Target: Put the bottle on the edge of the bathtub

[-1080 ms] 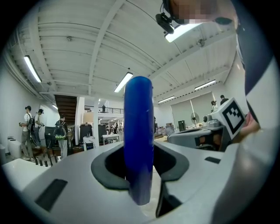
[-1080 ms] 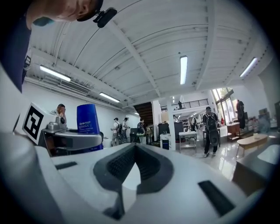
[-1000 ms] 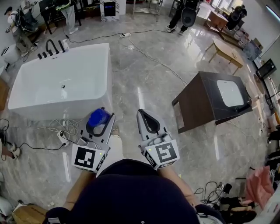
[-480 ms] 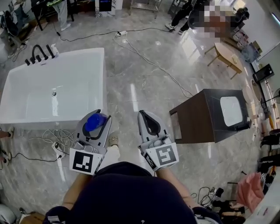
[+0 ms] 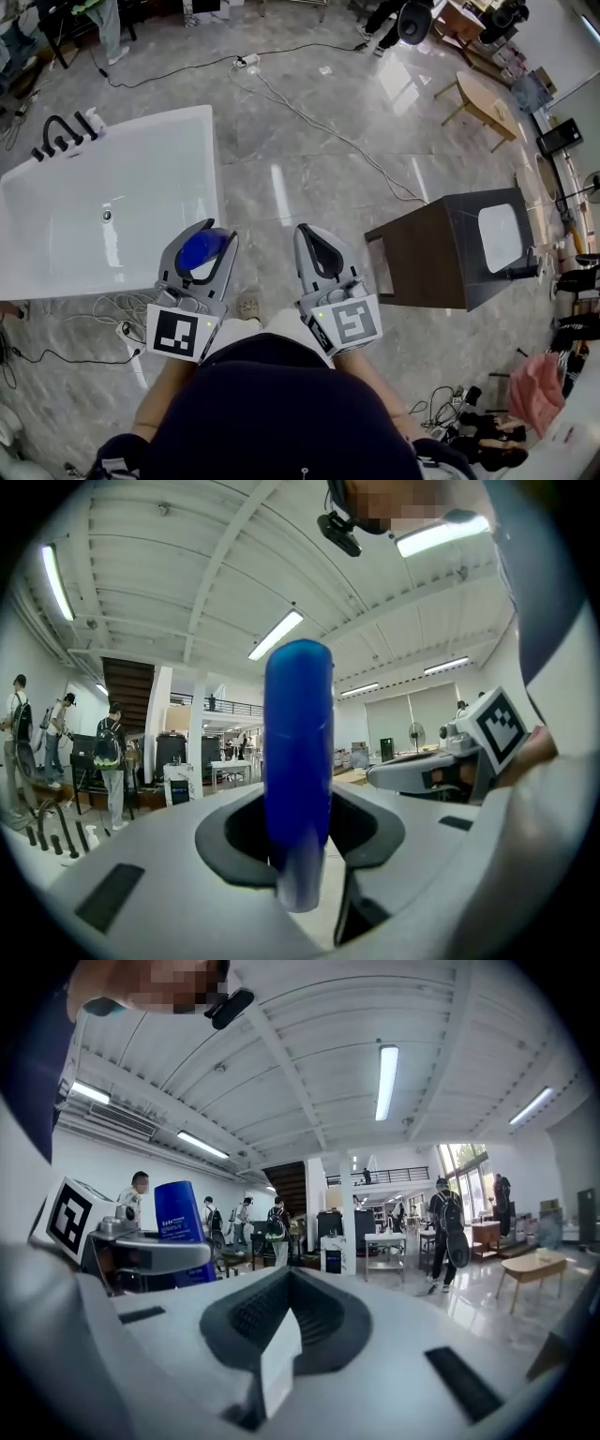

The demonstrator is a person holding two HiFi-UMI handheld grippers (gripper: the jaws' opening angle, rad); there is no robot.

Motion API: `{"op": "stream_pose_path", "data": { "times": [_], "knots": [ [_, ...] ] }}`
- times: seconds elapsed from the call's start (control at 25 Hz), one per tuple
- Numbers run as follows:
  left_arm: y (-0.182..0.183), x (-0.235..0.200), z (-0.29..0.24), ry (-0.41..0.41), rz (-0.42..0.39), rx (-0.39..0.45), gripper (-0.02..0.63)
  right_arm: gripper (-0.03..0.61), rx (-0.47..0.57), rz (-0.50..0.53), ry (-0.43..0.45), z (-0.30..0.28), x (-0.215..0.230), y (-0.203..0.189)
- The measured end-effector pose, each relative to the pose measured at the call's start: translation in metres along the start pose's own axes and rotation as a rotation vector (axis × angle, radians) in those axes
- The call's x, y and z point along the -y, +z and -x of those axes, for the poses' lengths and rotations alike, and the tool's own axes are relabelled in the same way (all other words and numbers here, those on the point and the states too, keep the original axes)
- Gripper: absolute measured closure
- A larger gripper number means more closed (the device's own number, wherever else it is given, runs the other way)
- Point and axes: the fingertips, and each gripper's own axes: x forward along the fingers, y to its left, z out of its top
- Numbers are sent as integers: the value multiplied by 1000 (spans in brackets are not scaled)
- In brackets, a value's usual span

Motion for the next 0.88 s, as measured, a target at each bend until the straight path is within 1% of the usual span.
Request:
{"op": "stream_pose_path", "data": {
  "times": [0.12,0.28,0.44,0.52,0.6,0.72,0.88],
  "knots": [
    [-2,-11,-9,1,15,-6,465,577,-21,1,-3,-12,2,-2],
    [-8,-26,-22,15,28,-9,466,577,-25,-13,1,-29,10,-4],
    [-11,-38,-38,34,17,-15,466,577,-36,-16,1,-53,27,-7],
    [-13,-48,-52,45,-1,-15,466,577,-2,-9,19,-69,36,-2],
    [-14,-57,-69,61,-5,-21,466,577,18,0,37,-87,49,1],
    [-14,-69,-103,83,10,-41,466,577,23,-7,54,-118,78,4],
    [-6,-88,-160,92,-5,-32,466,577,39,-16,65,-164,122,14]
  ]
}}
